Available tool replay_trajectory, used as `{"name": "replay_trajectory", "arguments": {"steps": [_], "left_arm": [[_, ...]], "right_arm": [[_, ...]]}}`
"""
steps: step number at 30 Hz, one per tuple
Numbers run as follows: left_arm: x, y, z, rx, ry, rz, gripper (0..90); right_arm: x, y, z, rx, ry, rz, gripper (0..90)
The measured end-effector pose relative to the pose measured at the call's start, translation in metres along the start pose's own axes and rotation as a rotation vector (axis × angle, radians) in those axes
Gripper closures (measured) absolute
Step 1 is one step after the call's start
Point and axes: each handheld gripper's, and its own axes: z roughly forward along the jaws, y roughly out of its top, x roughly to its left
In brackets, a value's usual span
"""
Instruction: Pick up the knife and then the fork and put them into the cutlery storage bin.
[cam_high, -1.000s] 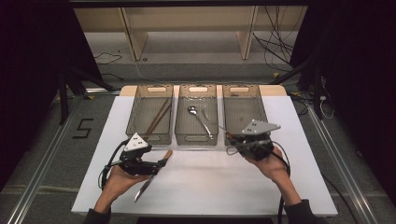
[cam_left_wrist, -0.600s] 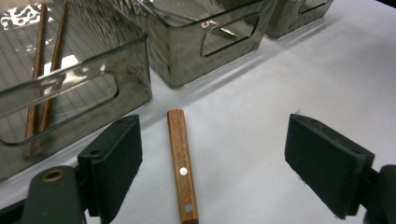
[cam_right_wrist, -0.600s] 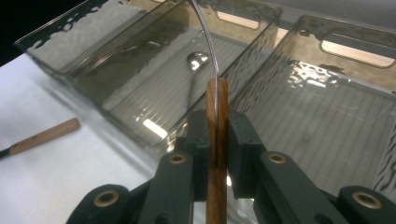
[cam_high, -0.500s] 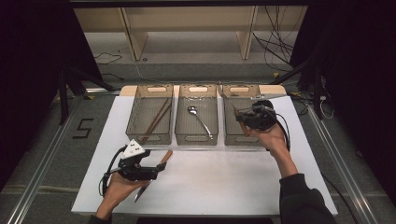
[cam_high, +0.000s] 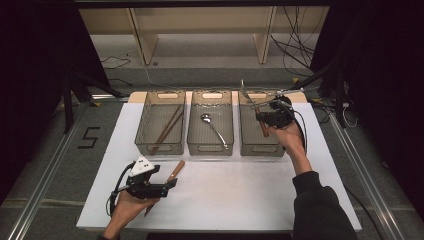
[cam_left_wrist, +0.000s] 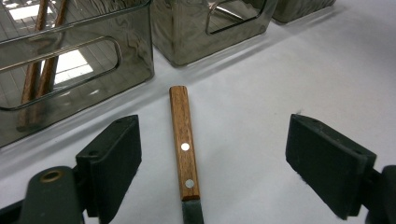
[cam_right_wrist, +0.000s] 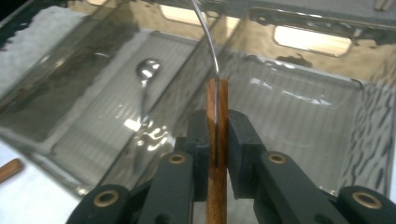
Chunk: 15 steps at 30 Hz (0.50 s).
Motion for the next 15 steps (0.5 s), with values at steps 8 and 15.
{"name": "replay_trajectory", "arguments": {"steps": [8,15], "left_arm": [[0.001,-0.003,0.000,-0.006,0.009,-0.018,17.4],[0.002,-0.005,-0.001,-0.008,0.012,-0.020,17.3]], "right_arm": [[-0.011,0.000,0.016,0.043,-0.052,0.055,80.9],[-0.014,-0.003,0.026,0.076,-0.074,0.081,80.9]]}}
